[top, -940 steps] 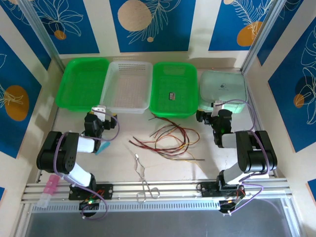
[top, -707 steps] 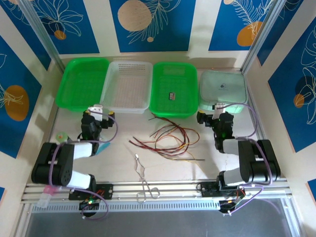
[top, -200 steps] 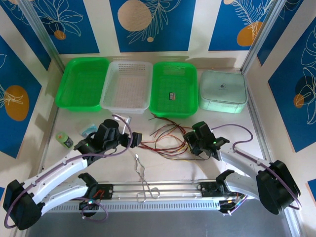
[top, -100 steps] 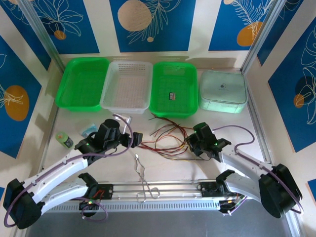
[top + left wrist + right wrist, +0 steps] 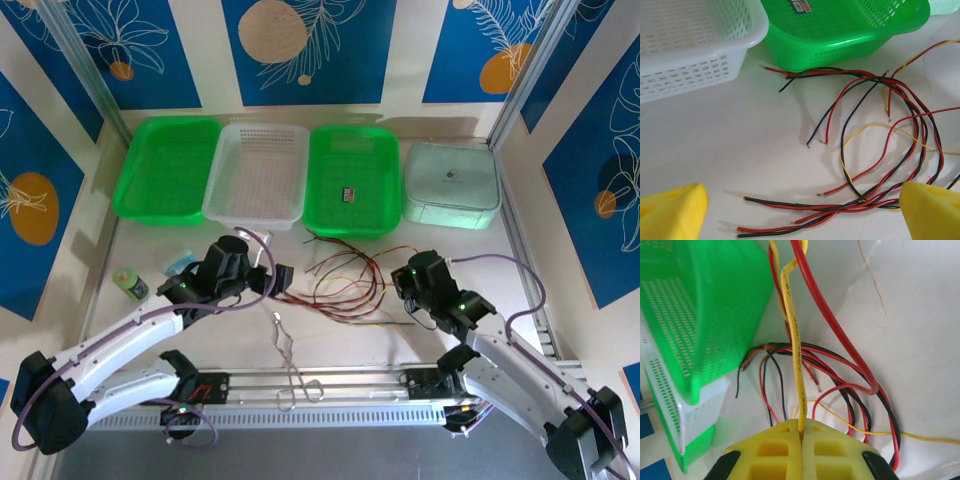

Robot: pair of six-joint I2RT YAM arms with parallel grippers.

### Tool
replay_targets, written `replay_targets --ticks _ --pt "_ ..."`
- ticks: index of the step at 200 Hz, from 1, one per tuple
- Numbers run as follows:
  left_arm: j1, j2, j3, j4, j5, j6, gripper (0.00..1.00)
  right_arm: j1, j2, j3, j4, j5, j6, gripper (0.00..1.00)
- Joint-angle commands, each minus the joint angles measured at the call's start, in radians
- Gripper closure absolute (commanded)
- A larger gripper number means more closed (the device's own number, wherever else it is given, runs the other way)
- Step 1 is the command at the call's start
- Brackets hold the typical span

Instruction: Untangle the cables

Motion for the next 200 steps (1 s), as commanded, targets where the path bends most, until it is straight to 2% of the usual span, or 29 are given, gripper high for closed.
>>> replay_targets --ticks 1,51,89,119,152,174,200 --pt "-0.015 0.006 0.04 -0.004 0.022 -0.004 0.03 0.003 -0.043 0.053 -0.053 0.089 -0.027 1.0" --pt "-0.021 0.008 0.047 -0.011 0.027 -0.004 0.02 -0.021 -0.082 0.126 -0.067 0.152 -0.184 1.0" --pt "-0.02 0.036 0.124 -0.066 0.068 -0.035 0.02 -0.114 -0.109 0.166 -0.015 0.129 -0.278 1.0" --pt "-0.022 0.041 0.174 -0.071 0.116 -0.047 0.02 -0.19 -0.111 0.231 -0.053 0.037 -0.318 1.0" --pt "-0.021 0.059 0.234 -0.076 0.177 -0.053 0.02 -0.2 -0.122 0.261 -0.044 -0.076 -0.337 1.0" --pt "-0.022 0.057 0.237 -0.006 0.268 -0.038 0.03 -0.2 -0.117 0.286 -0.007 -0.151 -0.331 1.0" --pt "-0.024 0.057 0.21 0.096 0.306 -0.008 0.04 -0.194 -0.108 0.327 0.033 -0.188 -0.289 1.0"
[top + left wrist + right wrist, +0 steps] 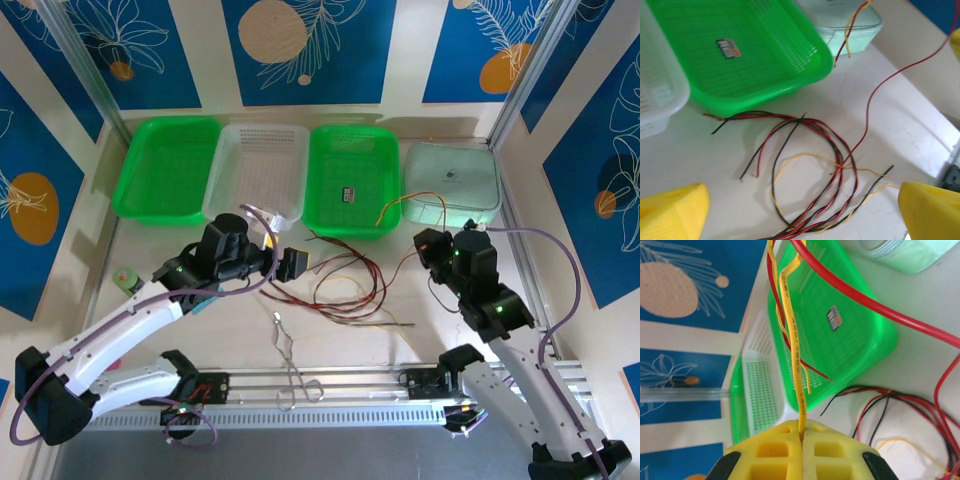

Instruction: Untangle the cables

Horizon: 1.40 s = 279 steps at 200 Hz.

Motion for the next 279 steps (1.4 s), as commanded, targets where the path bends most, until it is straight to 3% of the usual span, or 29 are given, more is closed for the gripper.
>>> replay_targets --ticks 1,60,93,161,200,279 --pt "-0.013 0.002 -0.001 0.109 0.086 0.026 0.04 0.003 0.0 0.061 0.061 -0.081 0.02 1.0" --pt "-0.051 0.096 -0.068 0.361 0.115 0.083 0.04 0.057 0.06 0.182 0.116 -0.013 0.139 1.0" --pt "-0.087 0.199 -0.057 0.528 0.121 0.1 0.02 0.102 0.086 0.161 0.299 0.054 0.286 1.0" --pt "-0.116 0.466 0.063 0.856 0.225 -0.025 0.0 0.139 0.179 0.286 0.392 0.11 0.337 1.0" --pt "-0.121 0.616 0.134 1.068 0.231 -0.112 0.0 0.161 0.226 0.351 0.436 0.142 0.373 1.0" --pt "-0.141 0.803 0.361 1.066 0.234 -0.133 0.03 0.237 0.299 0.427 0.505 0.167 0.379 1.0"
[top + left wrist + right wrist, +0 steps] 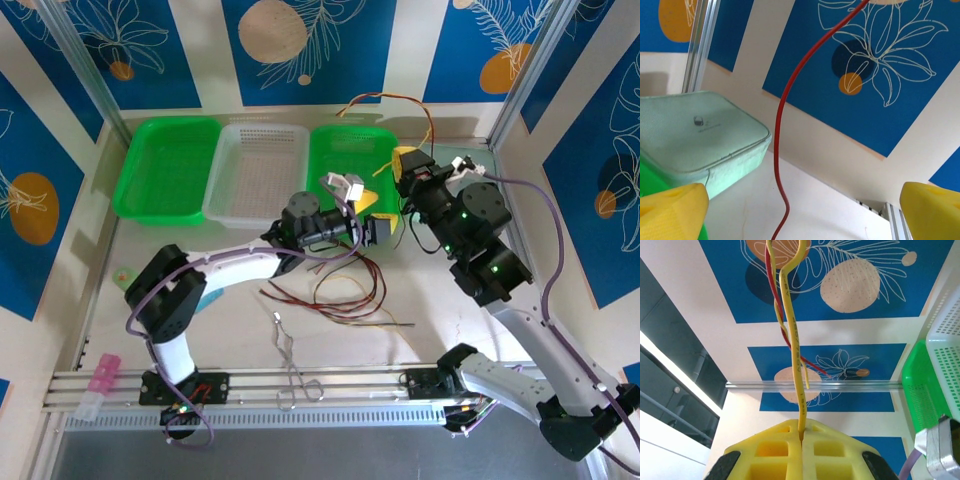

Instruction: Untangle the cables

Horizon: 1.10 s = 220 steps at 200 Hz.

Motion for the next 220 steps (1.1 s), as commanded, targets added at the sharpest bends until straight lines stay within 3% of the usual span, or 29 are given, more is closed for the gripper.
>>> replay_targets --ticks 1,31,47,65,77,90,116,178,220 --pt "-0.024 0.044 0.079 0.033 0.022 -0.011 0.03 0.019 0.008 0.043 0.076 0.047 0.011 1.0" --pt "-0.027 0.083 0.116 0.03 -0.029 -0.001 0.04 0.034 0.023 0.068 0.097 0.041 0.005 1.0" --pt "-0.027 0.1 0.167 -0.051 -0.023 0.041 0.04 0.044 0.027 0.078 0.096 0.042 0.005 1.0" --pt "-0.028 0.117 0.231 -0.127 0.016 0.068 0.13 0.052 0.025 0.078 0.101 0.039 0.005 1.0" --pt "-0.029 0.124 0.254 -0.159 0.013 0.069 0.25 0.054 0.021 0.073 0.104 0.042 0.002 1.0" --pt "-0.03 0.123 0.258 -0.183 -0.012 0.072 0.45 0.054 0.013 0.061 0.121 0.046 -0.005 1.0" --pt "-0.03 0.104 0.239 -0.19 -0.033 0.062 1.0 0.051 -0.008 0.047 0.131 0.063 -0.024 1.0" --pt "-0.03 -0.023 0.132 -0.336 -0.091 0.128 1.0 -0.004 -0.055 0.044 0.112 0.09 -0.061 1.0" --pt "-0.022 -0.149 0.106 -0.639 -0.207 0.184 1.0 -0.121 -0.033 0.101 0.102 -0.012 -0.01 1.0"
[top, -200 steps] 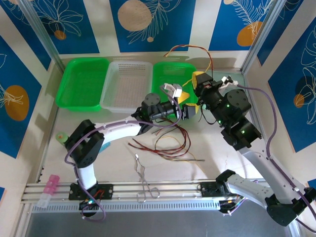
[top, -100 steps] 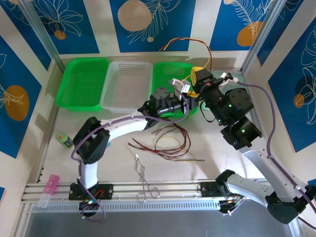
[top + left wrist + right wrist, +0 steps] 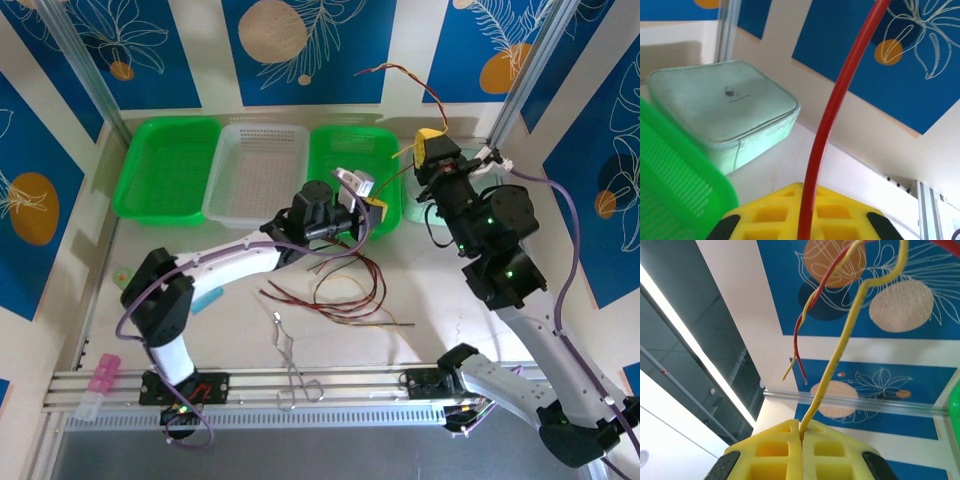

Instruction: Untangle the cables

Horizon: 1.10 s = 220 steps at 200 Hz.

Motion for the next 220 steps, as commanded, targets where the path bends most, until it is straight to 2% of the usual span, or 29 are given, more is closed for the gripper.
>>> replay_targets --ticks 1,33,77,124,220 --pt "-0.003 -0.084 -0.005 -0.223 -0.087 0.062 1.0 -0.06 0.005 0.055 0.023 -0.043 0.02 1.0" --pt "0.013 -0.133 0.004 -0.395 -0.171 0.076 1.0 -0.135 0.03 0.11 0.014 -0.113 0.059 1.0" --pt "0.093 -0.177 -0.013 -0.541 -0.129 0.002 1.0 -0.27 0.1 0.204 0.03 -0.247 0.182 1.0" --pt "0.177 -0.298 -0.089 -0.647 -0.152 0.005 1.0 -0.363 0.112 0.235 0.028 -0.275 0.209 1.0" --pt "0.409 -0.528 -0.243 -0.819 -0.112 0.017 1.0 -0.533 0.093 0.168 0.07 -0.311 0.301 1.0"
